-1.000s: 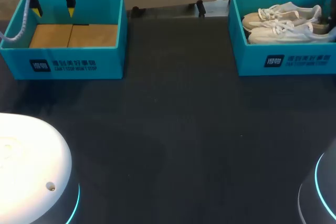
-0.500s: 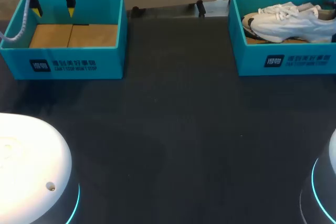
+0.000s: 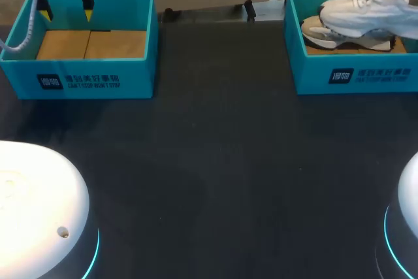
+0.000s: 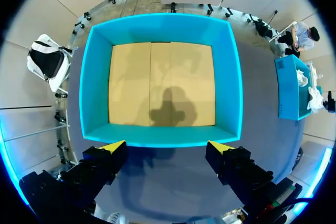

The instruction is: Take the shoe out of the shoebox, open the shoe tongue, remove and reinsert the insole, then place the shoe into the shoebox

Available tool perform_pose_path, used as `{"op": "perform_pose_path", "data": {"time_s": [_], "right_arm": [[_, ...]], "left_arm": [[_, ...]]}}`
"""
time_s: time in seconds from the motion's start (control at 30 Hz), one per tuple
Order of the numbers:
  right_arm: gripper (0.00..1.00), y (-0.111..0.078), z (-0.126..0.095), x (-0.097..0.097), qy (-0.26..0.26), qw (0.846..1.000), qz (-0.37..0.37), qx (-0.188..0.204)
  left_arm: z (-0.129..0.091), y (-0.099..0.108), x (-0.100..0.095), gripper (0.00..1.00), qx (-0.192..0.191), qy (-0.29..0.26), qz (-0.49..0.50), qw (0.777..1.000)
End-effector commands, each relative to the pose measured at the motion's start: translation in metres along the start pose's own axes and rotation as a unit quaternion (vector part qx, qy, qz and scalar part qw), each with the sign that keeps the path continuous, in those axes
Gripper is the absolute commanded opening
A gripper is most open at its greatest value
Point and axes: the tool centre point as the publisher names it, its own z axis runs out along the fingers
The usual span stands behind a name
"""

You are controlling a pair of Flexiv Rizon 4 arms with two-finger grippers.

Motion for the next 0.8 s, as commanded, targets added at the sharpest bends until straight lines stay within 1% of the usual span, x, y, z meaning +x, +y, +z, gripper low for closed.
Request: {"op": "perform_pose_path", "data": {"time_s": [0.03,0.17,0.33,0.43,0.5,0.6,0.8], "right_arm": [[0.00,0.000,-0.026,-0.005,-0.004,1.000,0.003,0.000],[0.00,0.000,-0.048,-0.012,-0.008,1.000,0.011,-0.009],[0.00,-0.008,-0.074,-0.014,-0.013,1.000,0.014,-0.015],[0.00,-0.017,-0.088,-0.014,-0.013,1.000,0.019,-0.019],[0.00,-0.028,-0.100,-0.011,-0.011,0.999,0.018,-0.024],[0.00,-0.045,-0.112,-0.006,-0.014,0.999,0.016,-0.034],[0.00,-0.085,-0.118,0.010,-0.016,0.999,0.014,-0.038]], "left_arm": [[0.000,0.000,0.000,1.00,0.000,0.000,0.000,1.000],[0.000,0.000,0.000,1.00,0.000,0.000,0.000,1.000],[0.000,0.000,0.000,1.00,0.000,0.000,0.000,1.000],[0.000,0.000,0.000,1.00,0.000,0.000,0.000,1.000],[0.000,0.000,0.000,1.00,0.000,0.000,0.000,1.000],[0.000,0.000,0.000,1.00,0.000,0.000,0.000,1.000],[0.000,0.000,0.000,1.00,0.000,0.000,0.000,1.000]]}}
